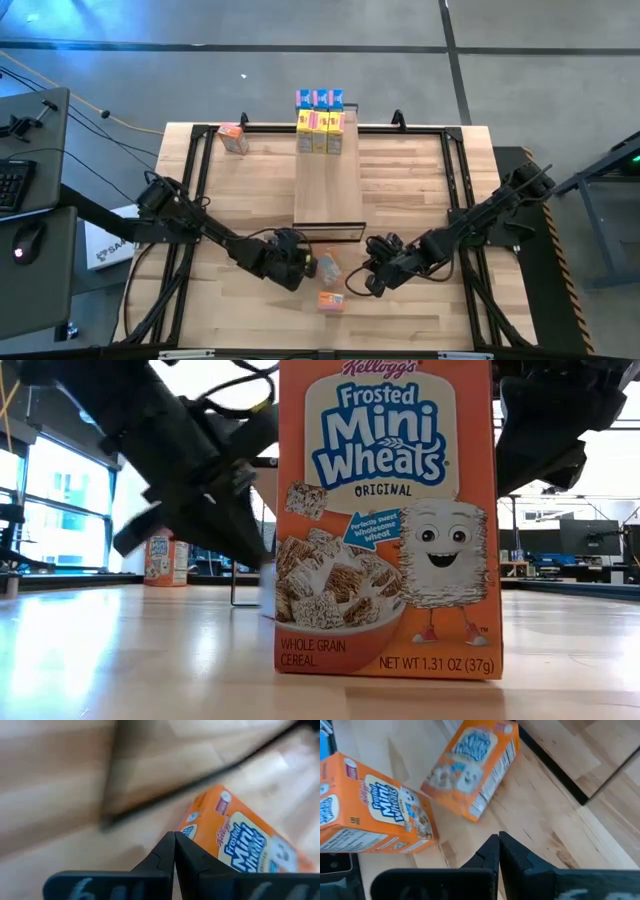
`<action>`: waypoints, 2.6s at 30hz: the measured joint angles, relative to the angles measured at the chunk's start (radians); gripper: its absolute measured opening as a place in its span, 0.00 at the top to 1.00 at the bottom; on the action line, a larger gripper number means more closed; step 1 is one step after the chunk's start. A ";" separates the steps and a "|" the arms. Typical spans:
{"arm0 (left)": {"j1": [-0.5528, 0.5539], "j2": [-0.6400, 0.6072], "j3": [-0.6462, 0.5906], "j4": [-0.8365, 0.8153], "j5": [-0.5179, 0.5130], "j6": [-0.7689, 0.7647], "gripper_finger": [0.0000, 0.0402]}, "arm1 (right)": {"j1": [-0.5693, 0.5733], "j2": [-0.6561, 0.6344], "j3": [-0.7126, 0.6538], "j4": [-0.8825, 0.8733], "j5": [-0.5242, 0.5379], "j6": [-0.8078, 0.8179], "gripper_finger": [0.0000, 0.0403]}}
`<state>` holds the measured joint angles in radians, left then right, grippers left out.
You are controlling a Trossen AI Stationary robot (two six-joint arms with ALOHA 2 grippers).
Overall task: Stack cereal on shelf
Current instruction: Put the bottom right orange cereal box on the shelf
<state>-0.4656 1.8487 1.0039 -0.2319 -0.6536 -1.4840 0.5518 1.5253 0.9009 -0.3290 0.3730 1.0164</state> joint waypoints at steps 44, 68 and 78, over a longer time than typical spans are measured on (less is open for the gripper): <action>-0.176 -0.118 0.002 0.193 0.198 0.247 1.00 | 0.011 0.164 -0.003 0.035 -0.160 0.137 1.00; 0.039 -0.051 -0.091 0.313 0.183 0.294 1.00 | 0.054 0.042 0.001 0.153 -0.021 0.127 1.00; 0.040 -0.029 -0.092 0.377 0.225 0.309 1.00 | 0.079 0.046 0.000 0.106 -0.047 0.172 1.00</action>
<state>-0.4259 1.8195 0.9119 0.1450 -0.4291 -1.1750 0.6312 1.5715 0.9009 -0.2233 0.3260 1.1889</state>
